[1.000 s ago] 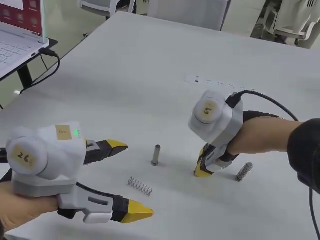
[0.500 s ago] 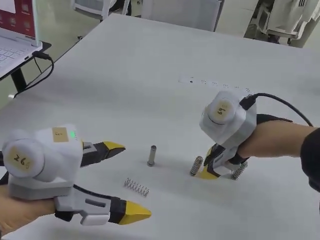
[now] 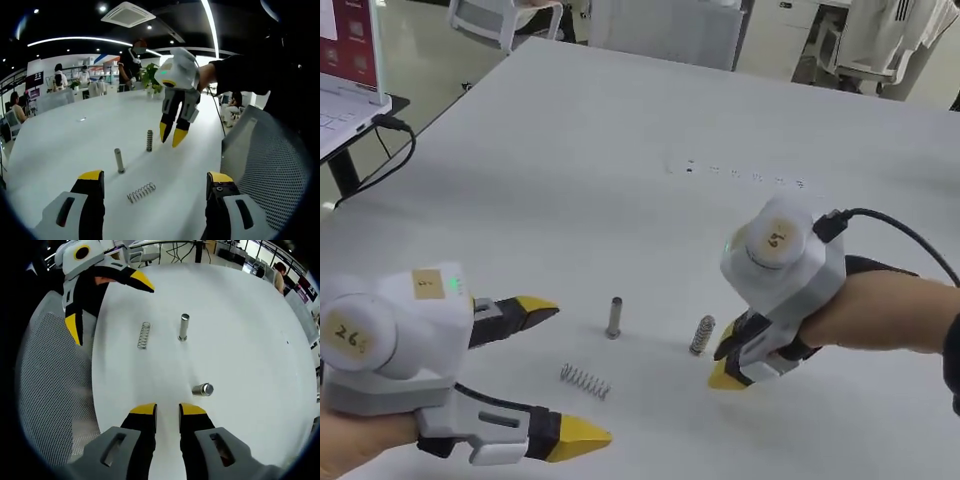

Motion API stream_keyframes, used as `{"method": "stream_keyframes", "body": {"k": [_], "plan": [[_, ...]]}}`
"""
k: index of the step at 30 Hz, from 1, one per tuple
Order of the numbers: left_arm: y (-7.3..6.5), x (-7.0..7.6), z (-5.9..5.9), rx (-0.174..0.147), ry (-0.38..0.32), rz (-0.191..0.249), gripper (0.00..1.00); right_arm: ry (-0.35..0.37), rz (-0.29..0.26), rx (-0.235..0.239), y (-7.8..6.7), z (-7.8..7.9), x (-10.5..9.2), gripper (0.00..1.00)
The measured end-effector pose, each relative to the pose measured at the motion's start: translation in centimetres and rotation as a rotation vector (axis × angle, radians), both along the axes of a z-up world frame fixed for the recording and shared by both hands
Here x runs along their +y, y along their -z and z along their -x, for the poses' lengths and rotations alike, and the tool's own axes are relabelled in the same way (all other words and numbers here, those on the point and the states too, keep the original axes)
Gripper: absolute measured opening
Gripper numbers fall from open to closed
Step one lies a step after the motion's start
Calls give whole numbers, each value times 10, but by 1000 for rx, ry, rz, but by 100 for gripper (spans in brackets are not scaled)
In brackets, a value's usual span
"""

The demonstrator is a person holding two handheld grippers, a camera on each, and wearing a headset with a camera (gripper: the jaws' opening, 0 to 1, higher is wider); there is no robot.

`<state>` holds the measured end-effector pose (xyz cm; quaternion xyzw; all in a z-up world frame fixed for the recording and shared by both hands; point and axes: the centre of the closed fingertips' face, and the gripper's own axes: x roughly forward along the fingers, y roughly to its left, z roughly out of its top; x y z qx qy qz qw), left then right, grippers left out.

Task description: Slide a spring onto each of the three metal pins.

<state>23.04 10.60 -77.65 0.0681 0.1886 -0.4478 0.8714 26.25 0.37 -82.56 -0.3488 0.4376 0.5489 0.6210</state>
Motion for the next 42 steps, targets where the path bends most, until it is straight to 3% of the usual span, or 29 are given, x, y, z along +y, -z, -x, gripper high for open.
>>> {"method": "stream_keyframes", "body": {"k": [7, 13, 24, 31, 42], "plan": [[-1, 0, 3, -3, 4, -3, 80, -39, -36, 6, -5, 16, 22, 15], [0, 1, 6, -1, 4, -9, 80, -60, -74, 3, -7, 21, 47, 15], [1, 7, 6, 2, -10, -12, 78, -87, -126, -6, 4, 29, 91, 15], [2, 12, 5, 5, -18, -14, 76, -50, -138, -31, 12, 21, 103, 15], [3, 13, 5, 6, -20, -10, 74, -25, -106, -15, 27, 20, 107, 13]]}}
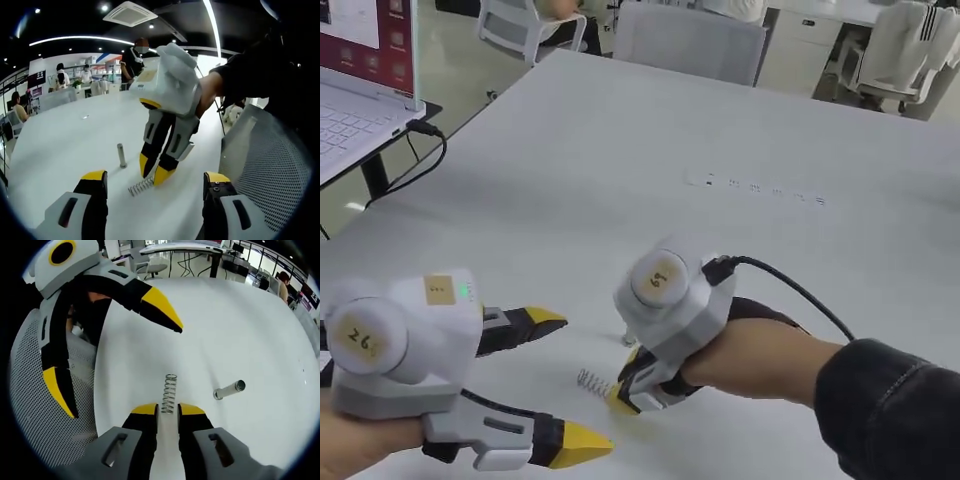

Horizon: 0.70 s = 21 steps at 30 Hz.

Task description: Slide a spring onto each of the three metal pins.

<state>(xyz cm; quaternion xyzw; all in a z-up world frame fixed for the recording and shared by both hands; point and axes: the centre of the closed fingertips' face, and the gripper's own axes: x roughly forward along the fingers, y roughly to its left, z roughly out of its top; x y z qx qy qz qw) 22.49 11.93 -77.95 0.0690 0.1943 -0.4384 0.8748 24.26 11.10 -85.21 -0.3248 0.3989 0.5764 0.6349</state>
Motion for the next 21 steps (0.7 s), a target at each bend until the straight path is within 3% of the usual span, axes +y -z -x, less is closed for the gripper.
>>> {"method": "stream_keyframes", "body": {"k": [13, 21], "plan": [[0, -1, 0, 1, 4, -2, 72, -19, 20, -30, 5, -1, -5, 9], [3, -1, 1, 5, 9, -11, 71, -26, 0, -31, -5, 0, -12, 9]]}}
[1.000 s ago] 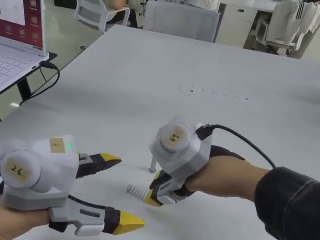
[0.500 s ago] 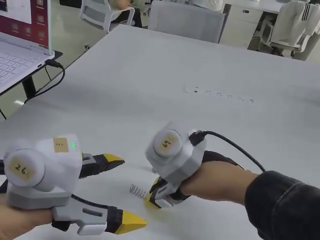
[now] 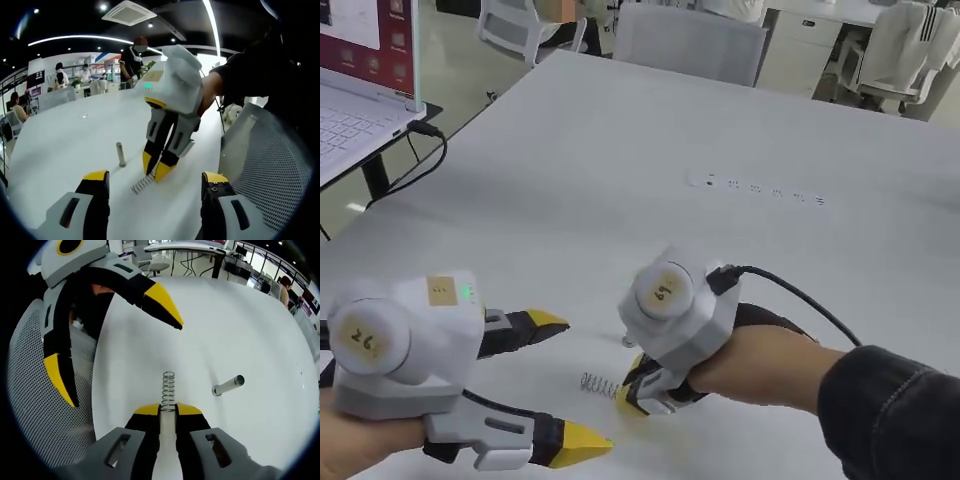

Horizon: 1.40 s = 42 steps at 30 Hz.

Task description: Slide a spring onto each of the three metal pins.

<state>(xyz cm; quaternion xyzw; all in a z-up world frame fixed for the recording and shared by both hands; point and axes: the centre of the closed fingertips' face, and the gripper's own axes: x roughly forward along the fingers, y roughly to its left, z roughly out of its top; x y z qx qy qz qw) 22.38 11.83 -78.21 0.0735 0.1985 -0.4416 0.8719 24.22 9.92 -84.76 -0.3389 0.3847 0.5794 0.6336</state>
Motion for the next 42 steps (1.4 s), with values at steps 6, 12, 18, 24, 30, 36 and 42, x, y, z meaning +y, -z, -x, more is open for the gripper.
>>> {"method": "stream_keyframes", "body": {"k": [6, 12, 18, 24, 30, 36, 42], "plan": [[2, -5, 2, -1, 26, -15, 66, -9, -10, -8, -12, 3, -9, 8], [2, -14, 2, -20, 63, -23, 61, -25, -42, 5, -35, 12, -16, 8], [-2, -19, 3, -46, 93, -30, 53, -66, -54, 20, -54, 24, -22, 8], [-5, -25, 7, -77, 136, -39, 40, -101, -55, 12, -65, 34, -24, 8], [-8, -31, 12, -120, 187, -49, 23, -127, -56, 8, -72, 43, -24, 8], [-7, -33, 15, -137, 221, -75, 10, -132, -52, 9, -73, 45, -25, 8], [-7, -36, 17, -148, 242, -87, 5, -124, -56, 10, -76, 45, -25, 8]]}}
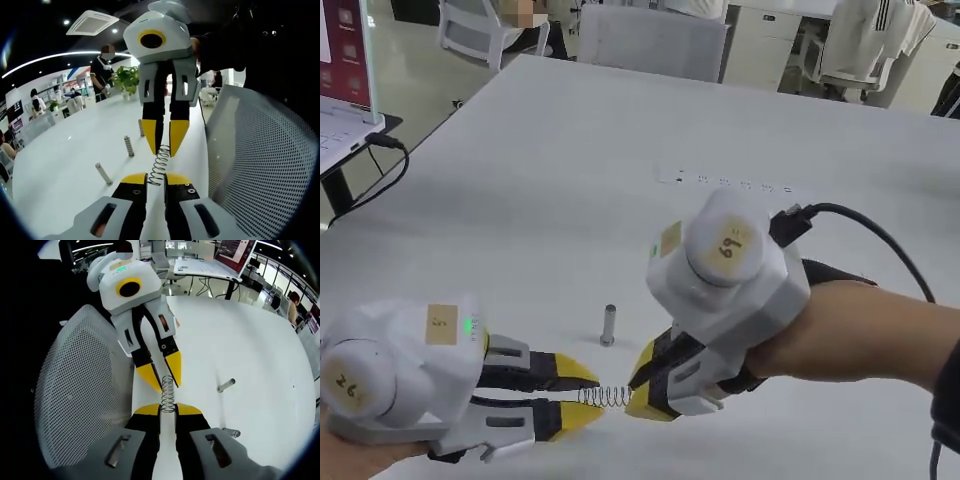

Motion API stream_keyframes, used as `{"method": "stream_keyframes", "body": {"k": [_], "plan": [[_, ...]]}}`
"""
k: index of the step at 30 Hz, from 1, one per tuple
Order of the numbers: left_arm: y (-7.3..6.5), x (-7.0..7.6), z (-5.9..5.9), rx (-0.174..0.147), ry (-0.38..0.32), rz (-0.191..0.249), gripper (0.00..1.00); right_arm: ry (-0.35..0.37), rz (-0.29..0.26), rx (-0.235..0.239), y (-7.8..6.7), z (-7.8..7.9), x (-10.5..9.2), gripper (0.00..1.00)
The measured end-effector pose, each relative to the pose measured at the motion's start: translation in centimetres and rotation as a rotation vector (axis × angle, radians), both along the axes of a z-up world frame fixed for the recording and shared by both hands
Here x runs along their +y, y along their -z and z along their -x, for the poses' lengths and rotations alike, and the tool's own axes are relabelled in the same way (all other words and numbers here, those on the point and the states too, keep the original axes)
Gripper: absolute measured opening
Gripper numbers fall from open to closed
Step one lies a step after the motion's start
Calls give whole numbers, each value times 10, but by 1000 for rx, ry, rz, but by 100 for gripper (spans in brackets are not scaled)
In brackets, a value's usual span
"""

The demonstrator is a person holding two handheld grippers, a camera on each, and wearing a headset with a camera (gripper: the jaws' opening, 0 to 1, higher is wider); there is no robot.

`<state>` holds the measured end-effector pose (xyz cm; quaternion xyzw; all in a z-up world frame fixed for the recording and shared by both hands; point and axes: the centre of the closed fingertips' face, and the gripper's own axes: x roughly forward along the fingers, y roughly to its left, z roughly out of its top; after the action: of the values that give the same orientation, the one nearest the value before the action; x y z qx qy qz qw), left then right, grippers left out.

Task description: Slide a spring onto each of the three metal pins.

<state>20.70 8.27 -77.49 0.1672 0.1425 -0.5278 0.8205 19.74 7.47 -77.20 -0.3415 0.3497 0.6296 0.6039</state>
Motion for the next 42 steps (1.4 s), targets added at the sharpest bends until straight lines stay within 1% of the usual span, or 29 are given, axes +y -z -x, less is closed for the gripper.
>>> {"method": "stream_keyframes", "body": {"k": [4, 5, 12, 16, 18, 20, 23, 25, 28, 33, 36, 40, 42], "plan": [[1, -1, 1, -2, 4, -11, 3, 2, -7, -2, -4, 0, 1, 8], [1, -1, 1, -3, 5, -9, 3, 0, -17, -4, -7, 0, 3, 8], [1, -3, 2, 13, 1, 4, 2, -9, -37, -21, -16, 0, 10, 8], [1, -3, 2, 22, -2, 8, 2, -17, -45, -29, -18, 0, 13, 8], [1, -3, 2, 32, -5, 15, 2, -18, -53, -28, -20, 0, 15, 8], [0, -3, 1, 33, -10, 22, 2, -19, -58, -29, -21, 1, 16, 8], [-1, 0, -1, 49, -27, 49, 2, -21, -66, -33, -22, -1, 18, 9], [-3, 0, -3, 49, -34, 70, 2, -18, -74, -27, -23, -1, 19, 9], [-4, 0, -4, 44, -36, 71, 2, -18, -77, -30, -22, -2, 20, 12], [-7, -1, -4, 39, -30, 74, 2, -22, -74, -26, -18, -2, 19, 11], [-11, -4, -3, 36, -25, 92, 2, -26, -76, -24, -17, -1, 20, 10], [-15, -5, -4, 33, -24, 104, 2, -24, -80, -22, -16, -1, 20, 10], [-15, -5, -4, 34, -23, 100, 2, -20, -80, -17, -16, -1, 20, 9]]}}
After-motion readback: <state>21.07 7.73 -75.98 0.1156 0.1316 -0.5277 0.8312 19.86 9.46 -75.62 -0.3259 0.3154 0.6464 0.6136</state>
